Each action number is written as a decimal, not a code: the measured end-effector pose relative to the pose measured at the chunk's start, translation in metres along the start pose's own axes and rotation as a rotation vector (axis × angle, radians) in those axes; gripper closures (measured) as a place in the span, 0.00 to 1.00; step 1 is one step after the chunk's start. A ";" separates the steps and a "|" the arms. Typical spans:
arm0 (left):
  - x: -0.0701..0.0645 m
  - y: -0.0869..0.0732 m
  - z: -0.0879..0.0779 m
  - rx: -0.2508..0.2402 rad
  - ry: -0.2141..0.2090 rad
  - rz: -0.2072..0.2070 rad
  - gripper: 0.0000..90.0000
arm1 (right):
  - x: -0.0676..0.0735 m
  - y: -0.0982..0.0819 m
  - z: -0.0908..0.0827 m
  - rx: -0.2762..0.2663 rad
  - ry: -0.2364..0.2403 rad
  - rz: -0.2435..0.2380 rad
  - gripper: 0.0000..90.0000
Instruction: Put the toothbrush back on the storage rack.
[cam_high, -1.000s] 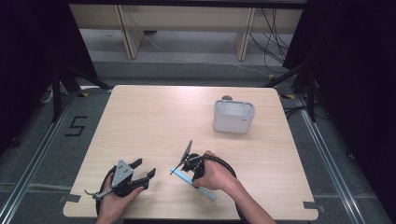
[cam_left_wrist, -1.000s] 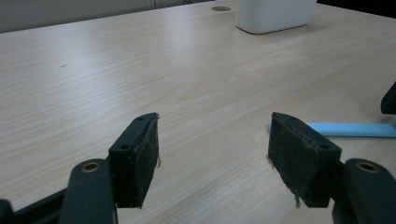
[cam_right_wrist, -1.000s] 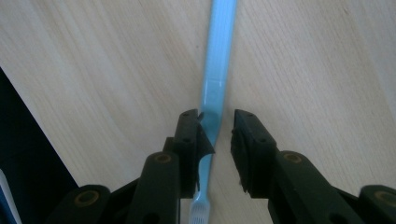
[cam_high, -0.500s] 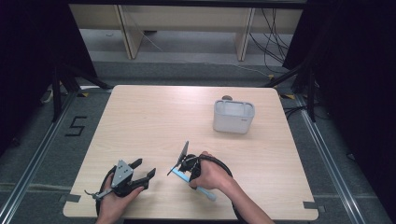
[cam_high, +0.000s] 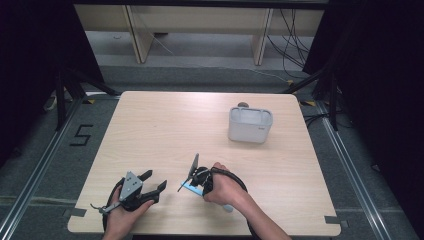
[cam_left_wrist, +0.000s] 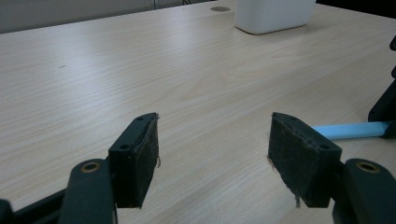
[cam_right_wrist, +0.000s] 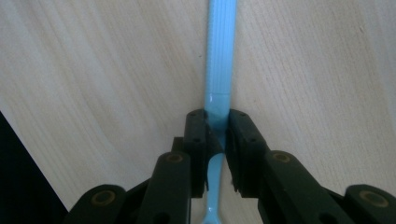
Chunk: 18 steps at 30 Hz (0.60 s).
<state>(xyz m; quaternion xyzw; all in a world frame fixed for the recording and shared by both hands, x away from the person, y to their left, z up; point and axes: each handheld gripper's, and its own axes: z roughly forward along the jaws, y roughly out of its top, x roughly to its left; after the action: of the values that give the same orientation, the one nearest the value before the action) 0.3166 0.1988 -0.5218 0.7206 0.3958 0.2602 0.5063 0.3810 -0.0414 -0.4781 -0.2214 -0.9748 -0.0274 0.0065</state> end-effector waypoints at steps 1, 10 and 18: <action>0.000 0.000 0.000 -0.001 0.000 0.000 0.37 | -0.001 0.000 0.000 -0.001 0.006 -0.012 0.88; 0.000 0.000 0.001 -0.008 -0.009 -0.003 0.37 | -0.002 -0.001 0.000 -0.003 0.013 -0.087 0.88; 0.000 0.000 0.000 0.001 -0.005 0.000 0.36 | -0.008 -0.006 -0.002 -0.025 0.013 -0.064 0.88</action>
<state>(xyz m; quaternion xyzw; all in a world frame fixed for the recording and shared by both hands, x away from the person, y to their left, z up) 0.3165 0.1990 -0.5218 0.7215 0.3947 0.2581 0.5070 0.3860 -0.0500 -0.4770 -0.1899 -0.9809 -0.0412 0.0090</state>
